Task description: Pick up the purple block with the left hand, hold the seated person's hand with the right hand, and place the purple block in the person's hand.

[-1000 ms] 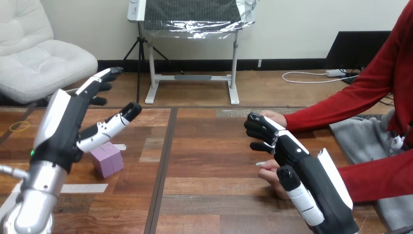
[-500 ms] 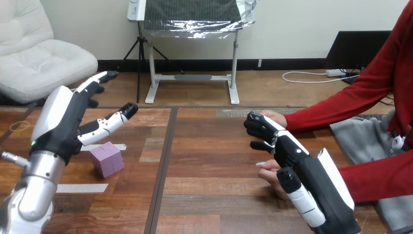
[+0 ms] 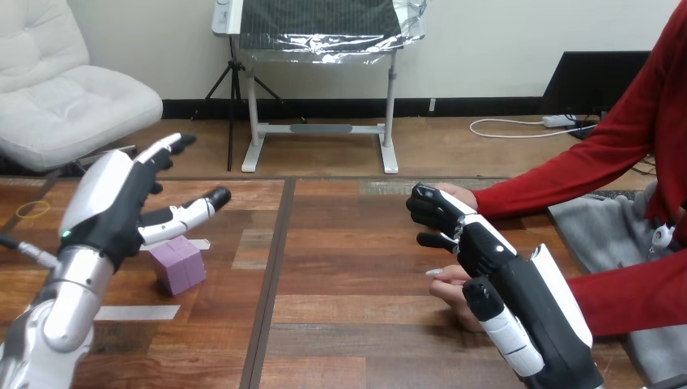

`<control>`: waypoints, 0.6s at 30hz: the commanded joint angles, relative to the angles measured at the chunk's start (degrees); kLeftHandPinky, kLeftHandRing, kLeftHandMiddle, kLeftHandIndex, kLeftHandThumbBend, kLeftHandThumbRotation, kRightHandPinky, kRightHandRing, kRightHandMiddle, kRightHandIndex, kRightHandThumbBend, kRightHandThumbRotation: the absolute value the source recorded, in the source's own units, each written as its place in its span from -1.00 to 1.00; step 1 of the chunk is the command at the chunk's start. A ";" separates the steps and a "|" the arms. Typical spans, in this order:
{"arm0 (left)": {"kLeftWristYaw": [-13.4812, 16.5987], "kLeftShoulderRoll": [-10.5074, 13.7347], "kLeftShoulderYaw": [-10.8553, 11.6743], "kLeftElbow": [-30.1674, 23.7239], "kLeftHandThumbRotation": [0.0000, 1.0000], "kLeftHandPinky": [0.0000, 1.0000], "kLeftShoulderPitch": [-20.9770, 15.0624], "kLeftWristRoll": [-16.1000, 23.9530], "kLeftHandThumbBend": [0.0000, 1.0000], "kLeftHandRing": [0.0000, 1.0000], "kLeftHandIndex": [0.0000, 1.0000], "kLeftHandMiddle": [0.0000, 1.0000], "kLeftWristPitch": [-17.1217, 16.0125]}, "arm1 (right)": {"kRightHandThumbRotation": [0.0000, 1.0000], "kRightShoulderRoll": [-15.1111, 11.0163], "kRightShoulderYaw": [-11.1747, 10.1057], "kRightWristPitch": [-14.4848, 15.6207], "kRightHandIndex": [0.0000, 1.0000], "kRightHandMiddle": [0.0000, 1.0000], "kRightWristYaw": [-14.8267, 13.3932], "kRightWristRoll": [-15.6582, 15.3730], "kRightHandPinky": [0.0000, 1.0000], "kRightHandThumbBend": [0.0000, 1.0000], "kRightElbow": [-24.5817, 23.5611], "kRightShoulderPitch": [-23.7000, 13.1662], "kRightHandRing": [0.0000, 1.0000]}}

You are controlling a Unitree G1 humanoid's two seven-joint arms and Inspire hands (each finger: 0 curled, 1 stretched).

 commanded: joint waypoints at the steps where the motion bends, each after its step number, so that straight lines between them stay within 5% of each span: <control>1: 1.40 1.72 -2.04 4.16 0.28 0.52 -6.95 1.02 0.19 0.76 0.77 0.79 0.13 | 1.00 -0.82 -0.93 0.23 0.76 0.75 0.29 1.28 0.63 0.49 -2.81 -1.83 0.75; 18: 2.44 2.15 -6.93 14.27 0.37 0.63 -13.18 4.55 0.22 0.76 0.78 0.81 3.43 | 1.00 -0.72 -1.06 0.35 0.75 0.75 0.48 1.12 0.63 0.50 -3.13 -1.77 0.75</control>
